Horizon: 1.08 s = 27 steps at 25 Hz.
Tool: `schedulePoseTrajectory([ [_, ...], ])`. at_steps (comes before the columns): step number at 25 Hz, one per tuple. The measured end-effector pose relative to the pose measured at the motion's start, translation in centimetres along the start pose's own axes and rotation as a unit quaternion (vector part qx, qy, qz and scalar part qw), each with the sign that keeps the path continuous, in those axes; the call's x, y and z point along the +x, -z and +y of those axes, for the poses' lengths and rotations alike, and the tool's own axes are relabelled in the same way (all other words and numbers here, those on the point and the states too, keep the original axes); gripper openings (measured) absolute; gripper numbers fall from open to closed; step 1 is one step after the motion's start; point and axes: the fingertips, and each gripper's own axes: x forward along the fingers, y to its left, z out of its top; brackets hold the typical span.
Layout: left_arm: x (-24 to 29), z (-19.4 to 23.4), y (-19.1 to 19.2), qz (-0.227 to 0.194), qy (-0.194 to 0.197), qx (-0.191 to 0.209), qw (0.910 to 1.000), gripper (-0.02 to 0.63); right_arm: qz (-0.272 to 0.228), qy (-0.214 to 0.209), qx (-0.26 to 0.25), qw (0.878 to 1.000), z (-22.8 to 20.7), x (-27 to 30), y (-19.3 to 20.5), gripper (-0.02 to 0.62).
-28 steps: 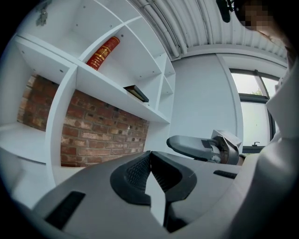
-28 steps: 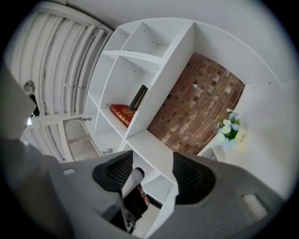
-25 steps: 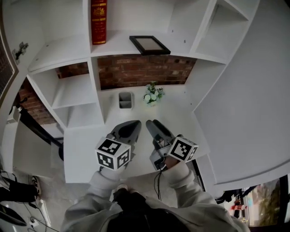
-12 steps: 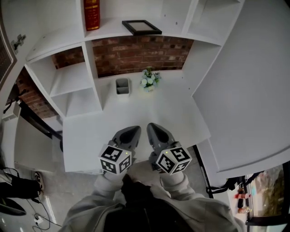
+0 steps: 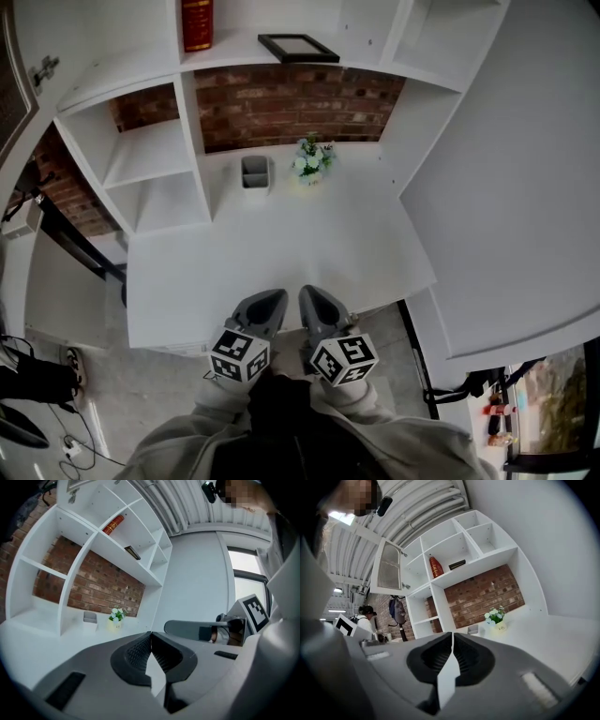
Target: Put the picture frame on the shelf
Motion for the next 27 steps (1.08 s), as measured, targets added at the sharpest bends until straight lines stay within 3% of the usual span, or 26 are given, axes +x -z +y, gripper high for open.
schedulePoseTrajectory([
  [4, -0.1, -0.2, 0.4, -0.003, -0.005, 0.007, 1.0, 0.005, -0.006, 0.015, -0.033, 0.999, -0.3, -0.1, -0.6, 0.009],
  [10, 0.4, -1.3, 0.3, -0.004, 0.013, 0.023, 0.9996, 0.005, -0.006, 0.016, -0.033, 0.999, -0.6, -0.3, -0.6, 0.008],
  [27, 1.2, -2.6, 1.0, 0.002, 0.027, 0.016, 0.9995, 0.005, 0.003, 0.01, -0.012, 1.0, -0.8, -0.9, -0.2, 0.008],
])
